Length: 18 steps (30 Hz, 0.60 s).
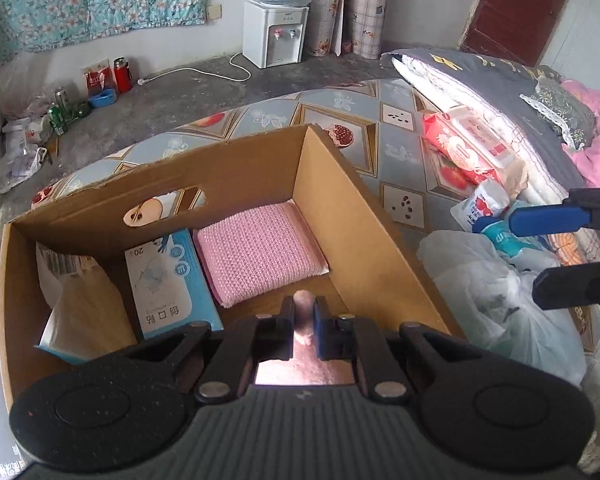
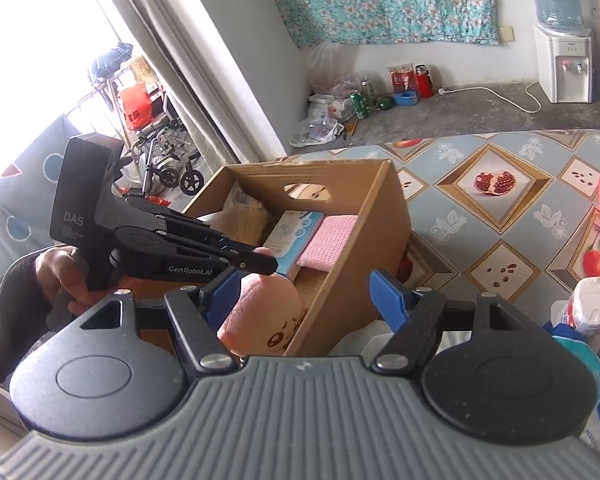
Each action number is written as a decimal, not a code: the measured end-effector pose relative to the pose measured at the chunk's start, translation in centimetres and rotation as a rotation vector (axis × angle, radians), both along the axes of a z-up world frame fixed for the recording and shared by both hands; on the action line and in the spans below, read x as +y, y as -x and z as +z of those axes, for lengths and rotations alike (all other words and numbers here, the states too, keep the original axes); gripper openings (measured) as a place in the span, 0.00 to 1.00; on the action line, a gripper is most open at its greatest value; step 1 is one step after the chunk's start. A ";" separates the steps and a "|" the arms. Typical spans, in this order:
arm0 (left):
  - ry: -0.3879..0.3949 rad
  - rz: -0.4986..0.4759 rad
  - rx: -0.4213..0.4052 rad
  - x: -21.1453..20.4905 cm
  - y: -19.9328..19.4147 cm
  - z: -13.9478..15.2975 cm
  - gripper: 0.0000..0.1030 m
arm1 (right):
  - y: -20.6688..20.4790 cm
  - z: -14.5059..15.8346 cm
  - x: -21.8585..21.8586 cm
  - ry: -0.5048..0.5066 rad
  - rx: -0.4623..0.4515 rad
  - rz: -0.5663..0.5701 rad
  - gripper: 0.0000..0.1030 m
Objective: Organize soft objects
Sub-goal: 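Lower the bunny into the cardboard box and open the left gripper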
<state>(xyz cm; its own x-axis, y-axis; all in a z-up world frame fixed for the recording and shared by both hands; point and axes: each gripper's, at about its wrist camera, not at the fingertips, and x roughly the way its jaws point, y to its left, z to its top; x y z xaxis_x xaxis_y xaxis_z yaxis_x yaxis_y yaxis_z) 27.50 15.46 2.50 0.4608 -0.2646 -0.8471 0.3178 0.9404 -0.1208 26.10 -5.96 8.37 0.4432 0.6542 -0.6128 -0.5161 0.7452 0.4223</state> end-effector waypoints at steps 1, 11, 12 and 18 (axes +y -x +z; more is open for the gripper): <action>0.015 -0.005 0.001 -0.1 -0.3 -0.1 0.10 | -0.2 -0.1 -0.2 -0.004 0.003 -0.008 0.69; 0.072 -0.002 -0.066 -0.5 -0.4 -0.2 0.12 | -0.8 -0.8 0.3 0.009 0.017 -0.019 0.69; 0.073 0.001 -0.059 -0.5 -0.6 -0.2 0.14 | -0.8 -0.8 0.4 0.010 0.016 -0.019 0.69; 0.124 0.135 -0.101 1.7 0.3 0.7 0.42 | -0.6 -0.5 0.6 0.019 0.007 -0.017 0.69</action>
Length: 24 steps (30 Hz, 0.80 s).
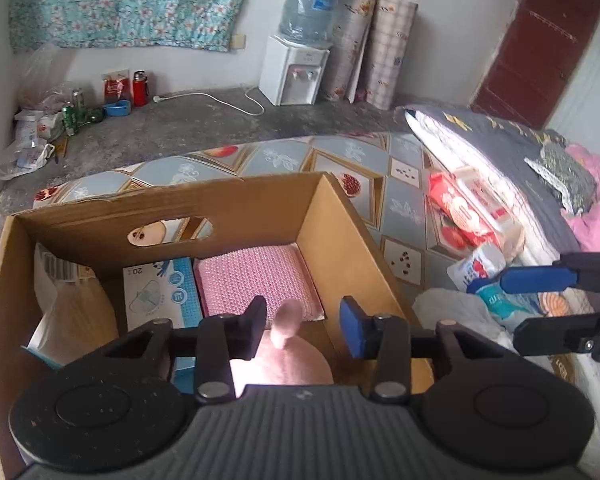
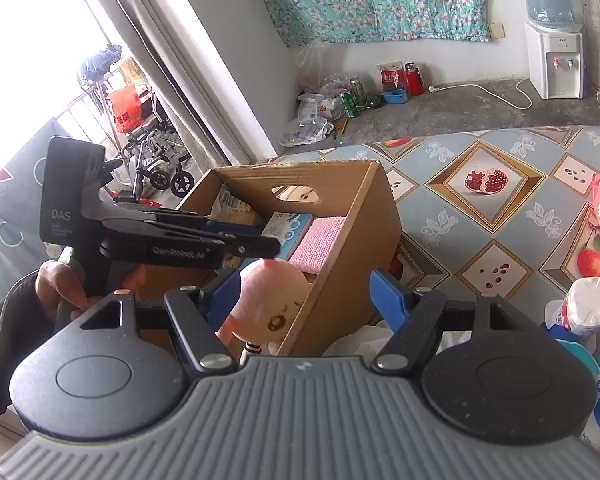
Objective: Organize soft objects
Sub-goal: 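Lower the bunny into the cardboard box and open the left gripper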
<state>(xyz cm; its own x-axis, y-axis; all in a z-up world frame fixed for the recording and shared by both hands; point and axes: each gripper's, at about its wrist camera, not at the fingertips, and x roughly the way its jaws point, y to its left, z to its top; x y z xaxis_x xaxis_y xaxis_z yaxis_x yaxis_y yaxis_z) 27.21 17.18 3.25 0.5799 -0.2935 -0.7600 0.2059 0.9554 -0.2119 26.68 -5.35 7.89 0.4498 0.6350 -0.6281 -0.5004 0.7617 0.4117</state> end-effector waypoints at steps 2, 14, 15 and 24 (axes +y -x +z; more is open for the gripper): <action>0.016 0.038 -0.010 0.9 0.7 0.4 0.46 | 0.1 0.2 0.2 0.001 0.000 0.003 0.69; -0.096 0.246 0.039 4.3 6.1 0.8 0.55 | -3.1 2.4 5.6 -0.007 0.009 0.106 0.69; -0.105 0.256 0.047 4.4 6.5 0.8 0.55 | -3.8 2.5 6.8 -0.007 0.026 0.129 0.69; -0.127 0.366 0.097 6.0 9.1 0.1 0.54 | -7.9 -1.6 20.2 0.150 0.150 0.338 0.66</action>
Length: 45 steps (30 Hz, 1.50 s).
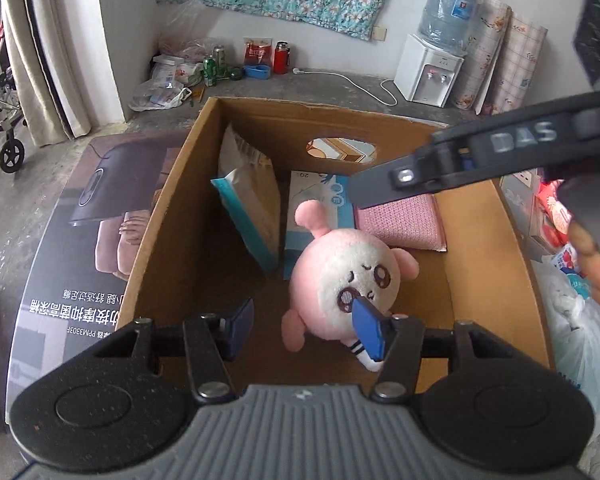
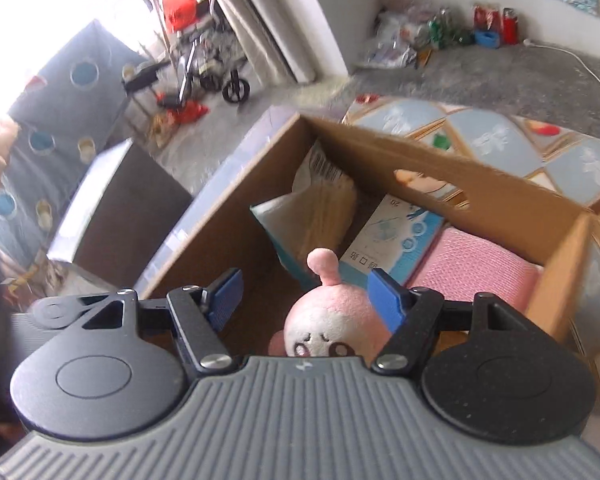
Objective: Organize soft objects
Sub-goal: 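Lower the bunny into the cardboard box and open the left gripper, then move the right gripper back over the bed toward the blue wipes pack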
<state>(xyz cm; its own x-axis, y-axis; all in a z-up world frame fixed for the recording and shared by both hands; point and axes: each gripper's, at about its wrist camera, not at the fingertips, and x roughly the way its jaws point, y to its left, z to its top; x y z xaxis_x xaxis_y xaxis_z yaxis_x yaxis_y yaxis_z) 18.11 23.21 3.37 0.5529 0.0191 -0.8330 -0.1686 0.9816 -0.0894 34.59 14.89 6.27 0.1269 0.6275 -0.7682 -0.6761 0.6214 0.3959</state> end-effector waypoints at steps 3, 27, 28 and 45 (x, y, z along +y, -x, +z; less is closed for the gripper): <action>-0.016 0.013 0.014 0.3 0.1 -0.5 0.54 | -0.8 -1.6 3.2 0.057 -0.010 0.043 0.65; -0.010 -0.054 0.083 -1.7 -1.5 -2.9 0.51 | -1.9 -4.3 0.9 0.270 -0.058 0.041 0.11; -0.007 -0.059 0.088 -1.9 -1.6 -2.9 0.51 | -1.9 -4.1 0.6 0.294 -0.071 0.037 0.11; -0.004 -0.036 0.121 -2.0 -2.7 -3.2 0.52 | -3.5 -4.4 -0.2 0.361 -0.133 -0.035 0.37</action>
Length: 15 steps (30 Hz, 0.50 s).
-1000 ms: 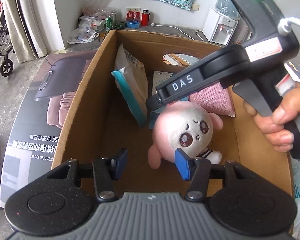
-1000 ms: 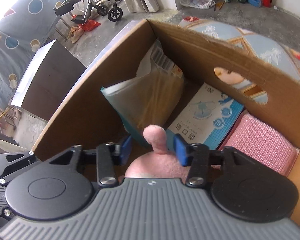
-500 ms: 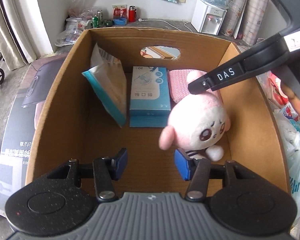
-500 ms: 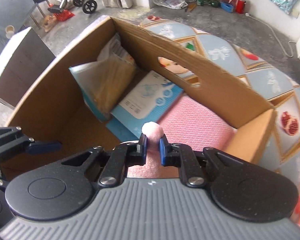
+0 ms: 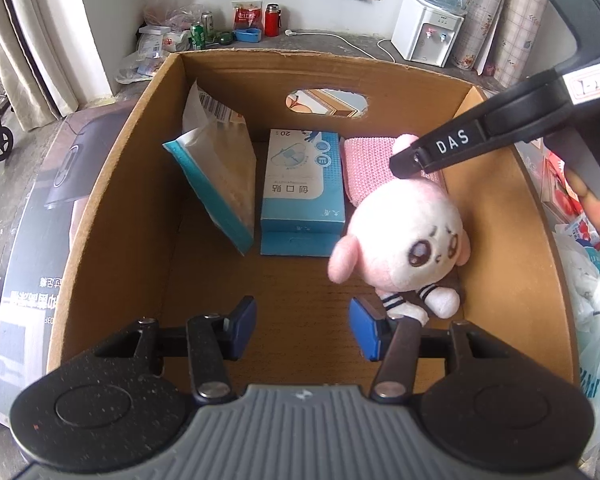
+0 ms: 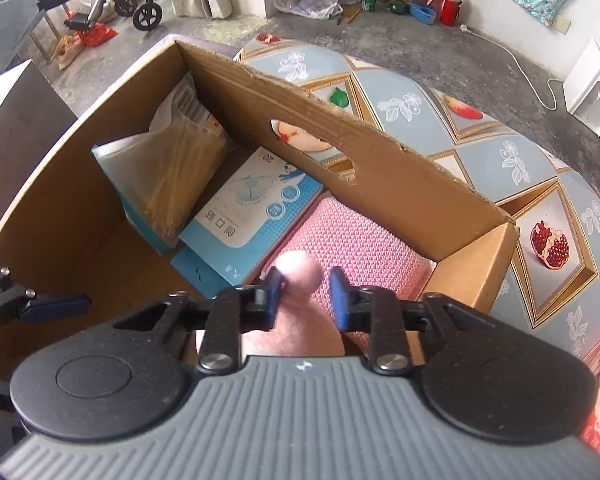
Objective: Organize soft objects
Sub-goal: 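Move the right gripper back over the bed toward the blue wipes pack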
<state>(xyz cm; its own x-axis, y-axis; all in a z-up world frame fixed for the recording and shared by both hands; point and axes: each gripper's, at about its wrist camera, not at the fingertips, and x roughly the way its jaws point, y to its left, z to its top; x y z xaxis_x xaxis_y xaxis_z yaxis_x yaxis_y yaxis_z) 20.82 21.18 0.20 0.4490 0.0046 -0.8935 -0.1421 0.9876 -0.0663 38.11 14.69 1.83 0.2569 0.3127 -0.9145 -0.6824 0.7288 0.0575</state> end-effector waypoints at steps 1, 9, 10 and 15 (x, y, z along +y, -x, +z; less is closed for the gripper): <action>-0.003 -0.002 -0.001 0.0 0.2 0.2 0.52 | 0.1 0.2 -0.1 -0.017 -0.005 -0.001 0.42; -0.006 -0.005 -0.061 -0.4 2.1 2.5 0.54 | 1.5 4.2 -2.6 -0.152 -0.077 -0.010 0.53; -0.006 -0.008 -0.075 -0.5 2.5 3.0 0.55 | 1.9 4.9 -3.3 -0.176 -0.088 -0.017 0.53; 0.004 -0.038 -0.174 -1.8 5.2 5.8 0.65 | 4.5 8.3 -8.7 -0.324 -0.134 -0.057 0.67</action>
<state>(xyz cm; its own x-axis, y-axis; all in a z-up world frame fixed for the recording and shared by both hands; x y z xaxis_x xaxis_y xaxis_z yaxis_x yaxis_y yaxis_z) 15.61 19.33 6.03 0.5969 -0.0184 -0.8021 -0.0910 0.9917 -0.0904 33.63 5.97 10.18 0.3933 0.5624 -0.7274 -0.6579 0.7248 0.2047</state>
